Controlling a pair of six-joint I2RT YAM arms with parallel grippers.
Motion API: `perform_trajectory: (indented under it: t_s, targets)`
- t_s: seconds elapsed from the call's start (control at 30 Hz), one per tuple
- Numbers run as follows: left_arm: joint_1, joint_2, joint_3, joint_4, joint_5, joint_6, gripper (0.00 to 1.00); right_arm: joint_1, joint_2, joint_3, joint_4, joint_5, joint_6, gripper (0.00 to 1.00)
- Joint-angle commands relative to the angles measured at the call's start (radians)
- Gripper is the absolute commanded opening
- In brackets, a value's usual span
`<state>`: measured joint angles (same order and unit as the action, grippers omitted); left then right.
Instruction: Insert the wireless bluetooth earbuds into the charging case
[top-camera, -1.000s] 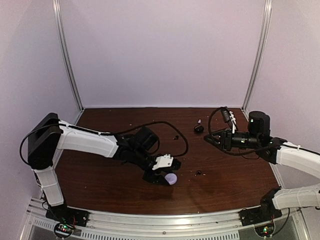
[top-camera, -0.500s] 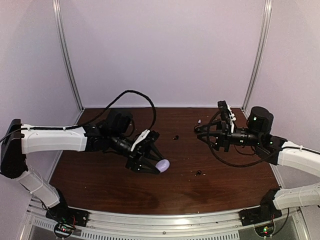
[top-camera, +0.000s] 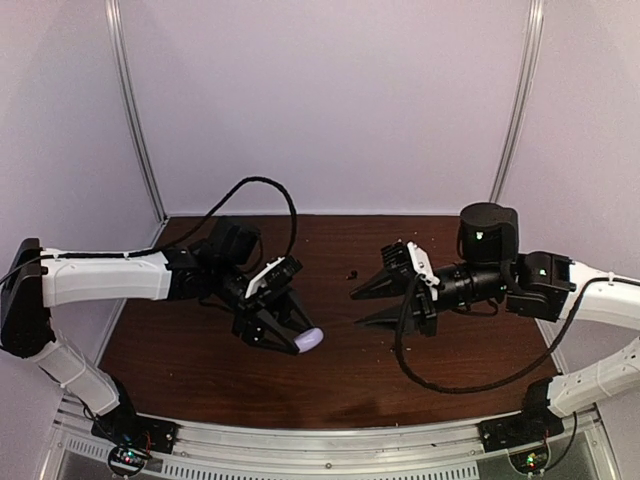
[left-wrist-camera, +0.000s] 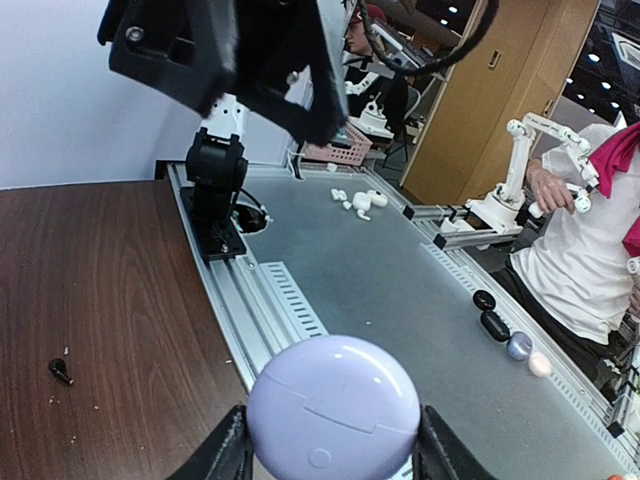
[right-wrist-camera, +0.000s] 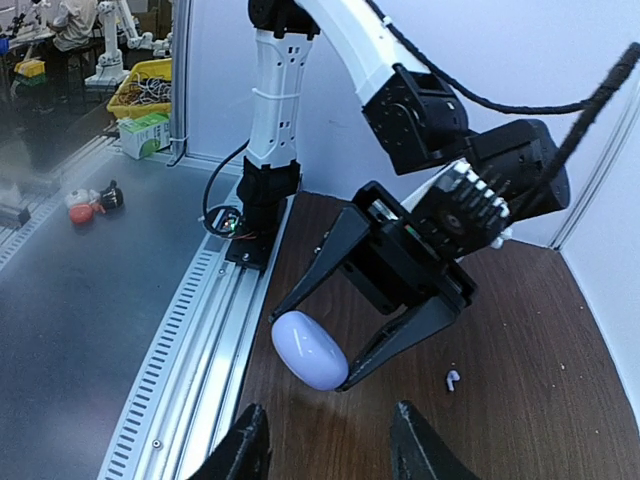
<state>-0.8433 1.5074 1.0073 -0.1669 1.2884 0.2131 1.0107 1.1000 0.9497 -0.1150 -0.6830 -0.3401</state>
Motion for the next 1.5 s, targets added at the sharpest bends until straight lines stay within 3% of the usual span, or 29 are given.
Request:
perform_trajectory:
  t_s: [0.0,0.33,0.6,1.47]
  targets:
    - [0.006,0.009,0.022,-0.012,0.075,-0.017,0.32,0.092,0.040,0.078,-0.162,0.111,-0.098,0.42]
    - [0.006,0.045,0.052,-0.013,0.091,-0.066,0.33,0.214,0.149,0.175,-0.244,0.289,-0.199,0.45]
    - [0.005,0.076,0.060,-0.013,0.100,-0.087,0.33,0.242,0.188,0.199,-0.242,0.380,-0.217,0.52]
    - [-0.003,0.151,0.099,-0.068,0.104,-0.098,0.33,0.284,0.273,0.256,-0.310,0.514,-0.283,0.35]
